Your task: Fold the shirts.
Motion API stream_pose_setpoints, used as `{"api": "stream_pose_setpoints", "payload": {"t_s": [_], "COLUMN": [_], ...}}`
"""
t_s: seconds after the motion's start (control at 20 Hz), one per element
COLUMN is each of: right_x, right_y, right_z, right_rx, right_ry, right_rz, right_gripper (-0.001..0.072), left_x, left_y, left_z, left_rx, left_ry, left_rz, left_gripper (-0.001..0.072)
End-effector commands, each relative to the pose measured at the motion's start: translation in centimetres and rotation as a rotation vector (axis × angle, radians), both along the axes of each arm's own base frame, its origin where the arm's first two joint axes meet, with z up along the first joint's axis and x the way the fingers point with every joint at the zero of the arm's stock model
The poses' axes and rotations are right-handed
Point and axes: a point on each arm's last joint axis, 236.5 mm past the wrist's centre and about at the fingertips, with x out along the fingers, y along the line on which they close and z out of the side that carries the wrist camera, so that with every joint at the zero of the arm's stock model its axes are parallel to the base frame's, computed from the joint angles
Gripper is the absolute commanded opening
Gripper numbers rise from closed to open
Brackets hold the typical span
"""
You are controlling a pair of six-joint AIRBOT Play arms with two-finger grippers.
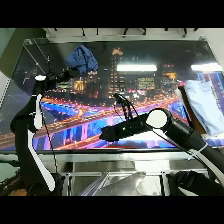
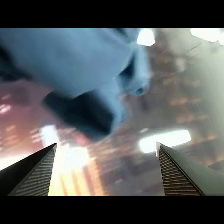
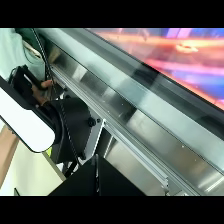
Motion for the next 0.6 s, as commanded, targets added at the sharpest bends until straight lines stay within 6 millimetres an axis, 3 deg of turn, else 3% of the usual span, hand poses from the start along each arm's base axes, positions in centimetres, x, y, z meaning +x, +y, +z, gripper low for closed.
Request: {"api": "stream_pose_setpoints", "payload": {"t_s": [0.0,0.2,0.3,0.45,0.55], "right_x": [-0.6,-0.7,-0.4,0.5,0.6], "right_y": [-0.2,-0.7,-0.8,-1.3,-1.4], "right_z": [-0.3,-0.8,-0.9,-0.9,-0.9], "right_rx": [-0.012,-0.039,-0.042,-0.045,-0.044], "right_ry": [0.004,0.0,-0.001,0.017,0.023], "right_rz": [0.033,0.044,0.036,-0.003,-0.009], "right_gripper": [0.0022,0.0022,0.0022,0.0022,0.0022], "left_x": [0.1,1.8,1.8,2.1,2.1], "left_y": [0.9,0.5,0.2,-0.4,-1.1], "left_z": [-2.3,-2.5,-3.4,-2.5,-2.1], "left_rx": [0.114,0.158,0.145,0.145,0.175], "left_ry": [0.027,-0.04,-0.036,-0.099,-0.134], "left_rz": [0.011,0.001,-0.002,-0.031,-0.066], "left_gripper": [0.0648,0.0644,0.0545,0.0525,0.045]}}
